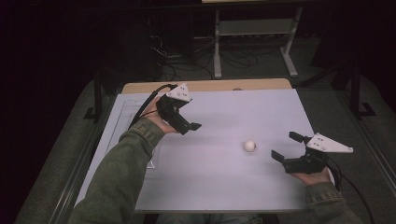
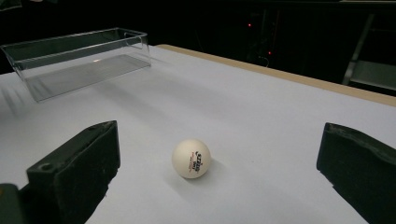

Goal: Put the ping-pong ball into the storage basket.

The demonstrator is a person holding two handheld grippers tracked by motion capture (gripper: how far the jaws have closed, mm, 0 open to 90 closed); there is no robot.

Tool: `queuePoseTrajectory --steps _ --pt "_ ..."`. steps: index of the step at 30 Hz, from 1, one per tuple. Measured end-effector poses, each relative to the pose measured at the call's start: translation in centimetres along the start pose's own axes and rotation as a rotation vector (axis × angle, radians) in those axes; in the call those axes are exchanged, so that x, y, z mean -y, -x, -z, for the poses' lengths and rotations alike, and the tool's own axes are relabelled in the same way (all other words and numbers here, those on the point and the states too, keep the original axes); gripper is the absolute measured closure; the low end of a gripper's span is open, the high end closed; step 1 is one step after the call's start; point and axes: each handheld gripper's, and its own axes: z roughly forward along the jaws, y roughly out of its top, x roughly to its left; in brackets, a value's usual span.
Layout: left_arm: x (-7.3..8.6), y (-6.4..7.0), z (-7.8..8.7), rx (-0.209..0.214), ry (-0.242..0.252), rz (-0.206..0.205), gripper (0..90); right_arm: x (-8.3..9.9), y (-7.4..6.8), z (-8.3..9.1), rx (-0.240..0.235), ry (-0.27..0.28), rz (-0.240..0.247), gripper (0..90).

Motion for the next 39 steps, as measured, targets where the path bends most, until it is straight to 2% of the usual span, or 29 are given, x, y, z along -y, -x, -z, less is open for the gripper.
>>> queuePoseTrajectory --steps 7,11,13,20,23,32,36,39 --pt "-0.7 0.1 -0.9 0.014 -0.018 -0.013 0.0 0.1 0.2 0.1 0.002 0.001 -0.006 0.0" --pt "-1.4 0.3 -1.8 0.049 -0.029 -0.011 0.0 0.1 0.2 0.1 0.001 0.0 -0.005 0.0" --pt "-1.7 0.4 -2.1 0.057 -0.042 -0.023 0.0 0.1 0.1 0.1 -0.001 -0.002 -0.005 0.0" --pt "-2.4 0.8 -3.5 0.073 -0.053 -0.041 0.0 0.1 0.0 0.0 -0.008 -0.006 -0.009 0.0" --pt "-2.5 1.0 -4.2 0.08 -0.073 -0.043 0.0 0.1 0.0 0.1 -0.009 -0.009 -0.008 0.0" --pt "-3.3 1.5 -4.8 0.094 -0.077 -0.062 0.0 0.2 0.0 0.1 -0.013 -0.015 -0.011 0.0" --pt "-3.8 1.6 -5.0 0.096 -0.094 -0.061 0.0 0.3 0.0 0.1 -0.014 -0.015 -0.011 0.0" --pt "-4.2 1.7 -5.1 0.098 -0.085 -0.061 0.0 0.3 0.0 0.2 -0.015 -0.017 -0.01 0.0"
